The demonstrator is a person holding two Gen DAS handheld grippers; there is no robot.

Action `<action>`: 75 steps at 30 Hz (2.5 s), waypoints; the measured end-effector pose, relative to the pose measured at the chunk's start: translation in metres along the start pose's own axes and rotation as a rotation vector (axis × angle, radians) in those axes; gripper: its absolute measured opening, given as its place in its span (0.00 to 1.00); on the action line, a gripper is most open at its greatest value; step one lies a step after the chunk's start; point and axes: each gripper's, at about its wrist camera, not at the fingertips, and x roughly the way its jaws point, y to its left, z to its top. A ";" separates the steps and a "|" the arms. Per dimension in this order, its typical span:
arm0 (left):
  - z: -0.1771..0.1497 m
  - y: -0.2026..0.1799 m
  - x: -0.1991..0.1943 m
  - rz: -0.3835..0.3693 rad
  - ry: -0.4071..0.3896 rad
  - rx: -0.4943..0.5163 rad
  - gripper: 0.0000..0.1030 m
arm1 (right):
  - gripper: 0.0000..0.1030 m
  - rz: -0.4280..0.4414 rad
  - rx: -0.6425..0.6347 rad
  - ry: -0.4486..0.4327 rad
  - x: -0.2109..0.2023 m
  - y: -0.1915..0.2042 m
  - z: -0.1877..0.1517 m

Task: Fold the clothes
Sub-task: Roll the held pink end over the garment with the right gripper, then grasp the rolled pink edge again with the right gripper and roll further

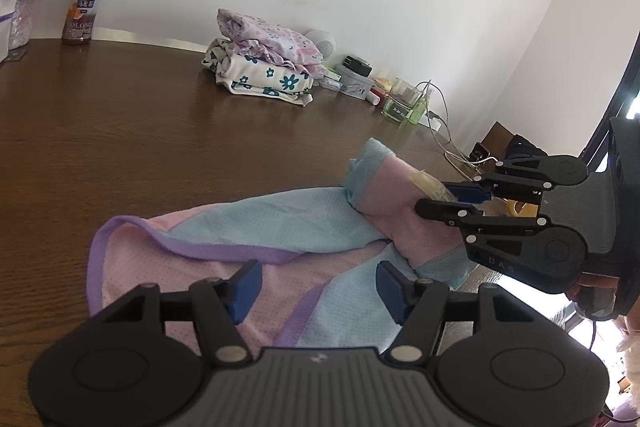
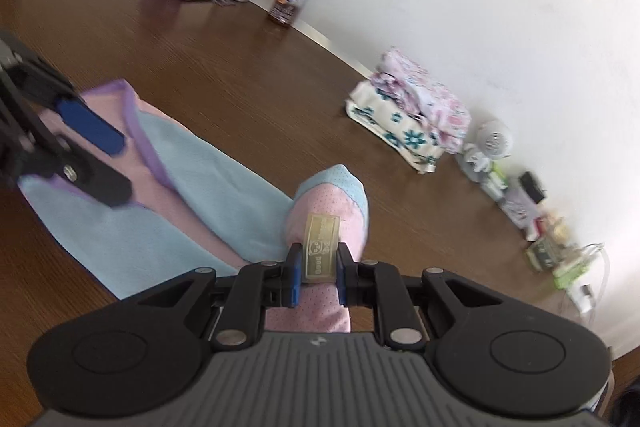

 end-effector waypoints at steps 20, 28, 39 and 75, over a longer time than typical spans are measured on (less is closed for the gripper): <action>-0.002 0.008 0.007 -0.011 0.021 -0.050 0.62 | 0.26 0.210 0.503 -0.184 -0.024 -0.037 -0.042; -0.004 0.002 0.011 -0.019 0.019 -0.016 0.62 | 0.26 0.200 0.452 -0.117 -0.006 -0.015 -0.058; -0.012 -0.076 0.017 -0.058 -0.007 0.263 0.64 | 0.31 0.174 0.618 -0.175 -0.035 -0.050 -0.097; -0.037 -0.107 0.024 0.145 -0.014 0.415 0.46 | 0.48 0.401 0.784 -0.173 -0.016 -0.063 -0.125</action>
